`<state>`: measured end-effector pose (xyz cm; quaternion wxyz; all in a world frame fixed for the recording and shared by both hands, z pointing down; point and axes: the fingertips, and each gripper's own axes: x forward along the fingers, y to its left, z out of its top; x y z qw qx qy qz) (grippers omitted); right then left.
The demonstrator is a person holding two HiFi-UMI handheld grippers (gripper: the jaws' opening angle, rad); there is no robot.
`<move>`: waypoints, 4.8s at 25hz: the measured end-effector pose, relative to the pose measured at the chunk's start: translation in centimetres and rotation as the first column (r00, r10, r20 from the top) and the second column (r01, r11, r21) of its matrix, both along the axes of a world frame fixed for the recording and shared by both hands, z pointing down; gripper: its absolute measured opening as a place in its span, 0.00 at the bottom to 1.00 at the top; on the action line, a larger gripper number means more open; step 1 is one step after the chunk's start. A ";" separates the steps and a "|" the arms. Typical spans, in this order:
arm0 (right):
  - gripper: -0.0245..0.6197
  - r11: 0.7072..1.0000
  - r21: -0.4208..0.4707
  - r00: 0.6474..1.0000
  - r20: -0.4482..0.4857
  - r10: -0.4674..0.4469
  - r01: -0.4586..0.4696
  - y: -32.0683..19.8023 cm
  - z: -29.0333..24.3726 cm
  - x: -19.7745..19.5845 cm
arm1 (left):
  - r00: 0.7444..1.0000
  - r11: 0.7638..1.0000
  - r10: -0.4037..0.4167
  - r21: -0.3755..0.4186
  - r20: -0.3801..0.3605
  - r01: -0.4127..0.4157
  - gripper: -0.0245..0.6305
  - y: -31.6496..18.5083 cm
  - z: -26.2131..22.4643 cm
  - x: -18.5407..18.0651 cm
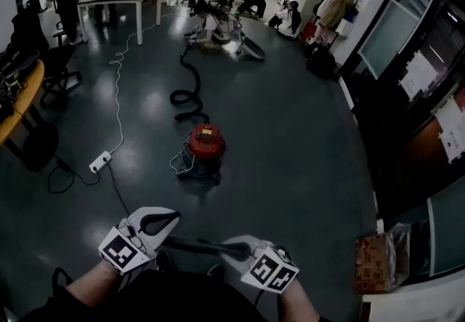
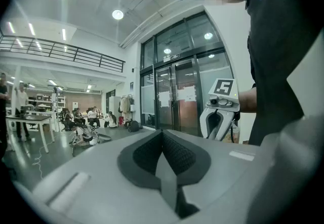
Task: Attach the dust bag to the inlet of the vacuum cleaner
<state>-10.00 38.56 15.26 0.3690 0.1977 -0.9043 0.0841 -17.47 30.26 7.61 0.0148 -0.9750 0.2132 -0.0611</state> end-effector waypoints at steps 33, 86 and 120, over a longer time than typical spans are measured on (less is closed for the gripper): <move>0.08 0.997 0.019 0.995 0.060 -0.082 0.081 0.1 0.6 7.2 | 0.993 0.996 -0.087 0.024 0.074 0.086 0.04 0.2 -0.1 7.1; 0.08 0.989 0.129 0.997 -0.025 -0.067 0.070 -28.0 7.2 8.4 | 0.995 0.994 -0.078 -0.068 0.066 0.082 0.04 -31.5 4.3 9.1; 0.08 0.992 0.110 0.995 -0.081 0.066 -0.057 -37.8 25.2 8.5 | 0.982 0.975 -0.147 -0.150 0.119 0.164 0.04 -46.6 21.6 5.9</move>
